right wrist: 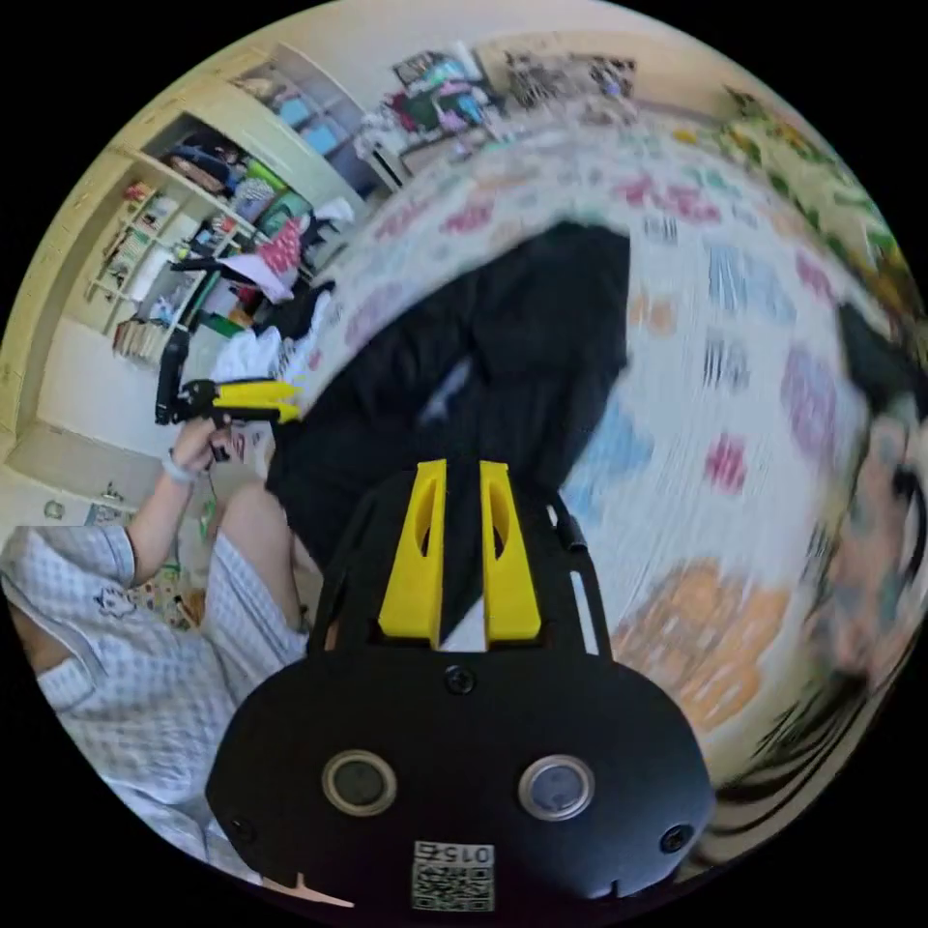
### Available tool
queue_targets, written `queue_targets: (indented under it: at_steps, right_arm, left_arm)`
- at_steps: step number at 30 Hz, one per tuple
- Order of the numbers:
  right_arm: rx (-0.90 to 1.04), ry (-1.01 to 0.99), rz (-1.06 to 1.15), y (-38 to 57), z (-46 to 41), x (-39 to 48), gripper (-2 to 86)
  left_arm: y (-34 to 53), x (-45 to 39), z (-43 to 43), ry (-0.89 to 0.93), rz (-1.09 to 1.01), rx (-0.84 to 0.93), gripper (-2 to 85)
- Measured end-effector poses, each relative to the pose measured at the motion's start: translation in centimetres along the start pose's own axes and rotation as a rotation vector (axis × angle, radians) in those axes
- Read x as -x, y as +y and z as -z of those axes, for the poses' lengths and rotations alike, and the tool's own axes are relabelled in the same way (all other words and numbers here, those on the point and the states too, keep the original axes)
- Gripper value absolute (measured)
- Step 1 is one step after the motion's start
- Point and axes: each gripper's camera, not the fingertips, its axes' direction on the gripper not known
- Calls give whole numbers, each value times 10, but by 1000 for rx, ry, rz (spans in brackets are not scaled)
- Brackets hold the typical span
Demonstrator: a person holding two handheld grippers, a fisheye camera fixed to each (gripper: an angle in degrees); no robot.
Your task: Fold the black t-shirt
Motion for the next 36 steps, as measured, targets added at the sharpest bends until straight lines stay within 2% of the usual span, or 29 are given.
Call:
queue_targets:
  at_steps: [3, 7, 9, 11, 17, 20, 25, 27, 30, 33, 36]
  right_arm:
    - [69, -179, -200, 70, -28, -2, 91]
    - [66, -175, -268, 94, -46, 15, 78]
    - [89, -97, -252, 89, -45, 26, 44]
    - [102, -142, -221, 87, -42, 33, 6]
    - [87, -146, -213, 101, -6, 47, -7]
    - [58, -55, -215, 116, 24, 58, -7]
    - [110, 79, -231, 136, 41, 79, -6]
    - [90, 32, -275, 144, 38, 82, -5]
    - [33, 18, -328, 152, 44, 96, -2]
    - [-16, 26, -294, 149, 61, 123, -1]
    - [-34, 95, -157, 106, 100, 168, 0]
  left_arm:
    - [48, 8, -13, -31, 109, 99, 113]
    - [58, 8, -27, -5, 168, 174, 113]
    - [52, 7, -29, 3, 191, 179, 105]
    - [41, 1, -30, 8, 183, 207, 77]
    - [28, -22, -13, 105, 141, 208, 18]
    - [29, -39, -4, 156, 117, 198, 12]
    - [35, -76, -10, 212, 74, 207, 18]
    - [35, -86, -18, 198, 99, 202, 30]
    - [28, -96, -30, 176, 158, 198, 95]
    - [18, -101, -42, 113, 204, 206, 116]
    - [1, -108, -58, 56, 187, 279, 85]
